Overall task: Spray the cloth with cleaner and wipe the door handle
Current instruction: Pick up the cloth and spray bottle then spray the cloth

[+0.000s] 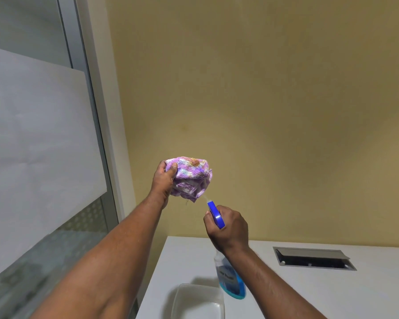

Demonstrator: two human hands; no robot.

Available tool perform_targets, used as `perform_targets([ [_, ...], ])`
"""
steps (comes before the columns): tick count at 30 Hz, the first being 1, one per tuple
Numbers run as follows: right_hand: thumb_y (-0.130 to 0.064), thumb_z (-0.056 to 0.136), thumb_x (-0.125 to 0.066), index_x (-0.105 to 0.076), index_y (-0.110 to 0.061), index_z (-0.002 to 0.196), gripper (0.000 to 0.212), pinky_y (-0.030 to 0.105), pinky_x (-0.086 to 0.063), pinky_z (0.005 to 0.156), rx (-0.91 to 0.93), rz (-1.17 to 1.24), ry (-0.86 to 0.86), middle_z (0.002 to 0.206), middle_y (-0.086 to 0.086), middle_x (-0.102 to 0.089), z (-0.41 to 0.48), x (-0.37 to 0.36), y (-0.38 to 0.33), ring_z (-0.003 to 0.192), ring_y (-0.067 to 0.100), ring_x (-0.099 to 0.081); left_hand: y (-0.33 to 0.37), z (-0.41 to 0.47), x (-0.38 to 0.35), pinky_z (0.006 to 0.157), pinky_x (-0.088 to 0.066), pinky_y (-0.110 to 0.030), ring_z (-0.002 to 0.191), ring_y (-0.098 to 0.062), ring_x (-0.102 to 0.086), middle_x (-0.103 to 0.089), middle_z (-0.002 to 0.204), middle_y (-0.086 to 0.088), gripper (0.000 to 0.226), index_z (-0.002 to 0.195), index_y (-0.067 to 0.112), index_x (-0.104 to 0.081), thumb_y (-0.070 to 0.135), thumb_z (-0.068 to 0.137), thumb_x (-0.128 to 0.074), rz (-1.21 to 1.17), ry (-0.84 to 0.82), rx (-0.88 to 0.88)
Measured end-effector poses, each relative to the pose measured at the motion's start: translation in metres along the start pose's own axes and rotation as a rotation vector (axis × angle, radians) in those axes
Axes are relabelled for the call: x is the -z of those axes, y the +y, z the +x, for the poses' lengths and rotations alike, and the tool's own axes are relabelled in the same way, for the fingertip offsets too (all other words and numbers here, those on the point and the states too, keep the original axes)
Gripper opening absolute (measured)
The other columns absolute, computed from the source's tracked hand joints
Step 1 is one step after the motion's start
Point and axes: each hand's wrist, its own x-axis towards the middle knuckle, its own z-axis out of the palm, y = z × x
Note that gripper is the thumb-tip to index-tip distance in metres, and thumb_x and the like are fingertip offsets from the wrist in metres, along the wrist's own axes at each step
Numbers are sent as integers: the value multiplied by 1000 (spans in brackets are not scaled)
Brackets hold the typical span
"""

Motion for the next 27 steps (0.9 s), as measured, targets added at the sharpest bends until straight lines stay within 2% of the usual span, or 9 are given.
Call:
perform_targets([
  [6, -50, 85, -49, -41, -27, 61, 35, 21, -28, 47, -36, 54, 1, 54, -6, -45, -7, -29, 19, 48, 13, -42, -32, 7, 7, 46, -52, -28, 74, -24, -67, -70, 101, -5, 19, 123, 21, -57, 27, 107, -50, 25, 4, 62],
  [13, -55, 86, -50, -41, -29, 72, 31, 25, -33, 51, -154, 38, -20, 66, -7, -50, -15, -81, 57, 58, 12, -48, -91, 19, 20, 50, -50, -29, 72, -25, -65, -69, 99, -6, 16, 121, 20, -58, 25, 106, -52, 35, -7, 172],
  [15, -55, 87, -54, -44, -28, 78, 30, 27, -35, 53, -205, 7, -59, 73, -7, -54, -20, -98, 74, 62, 15, -52, -114, 22, 23, 48, -49, -27, 73, -25, -65, -69, 101, -6, 13, 118, 22, -59, 24, 106, -53, 44, -5, 204],
  [19, -60, 88, -64, -47, -28, 93, 37, 25, -39, 57, -311, -51, -157, 89, -10, -57, -32, -133, 111, 73, 15, -58, -163, 27, 31, 43, -45, -25, 68, -24, -64, -69, 100, -8, 14, 118, 23, -59, 23, 106, -52, 74, -31, 279],
  [23, -63, 83, -72, -46, -29, 102, 47, 26, -41, 59, -408, -94, -226, 94, -10, -56, -49, -165, 143, 76, 15, -59, -209, 34, 39, 42, -44, -23, 68, -25, -64, -70, 101, -10, 13, 116, 25, -59, 23, 105, -53, 85, -35, 344],
  [27, -57, 82, -78, -44, -29, 105, 50, 30, -40, 61, -493, -129, -288, 97, -8, -55, -70, -187, 172, 76, 19, -58, -249, 37, 45, 45, -44, -25, 74, -28, -64, -69, 103, -11, 12, 114, 26, -60, 22, 105, -53, 89, -47, 402],
])
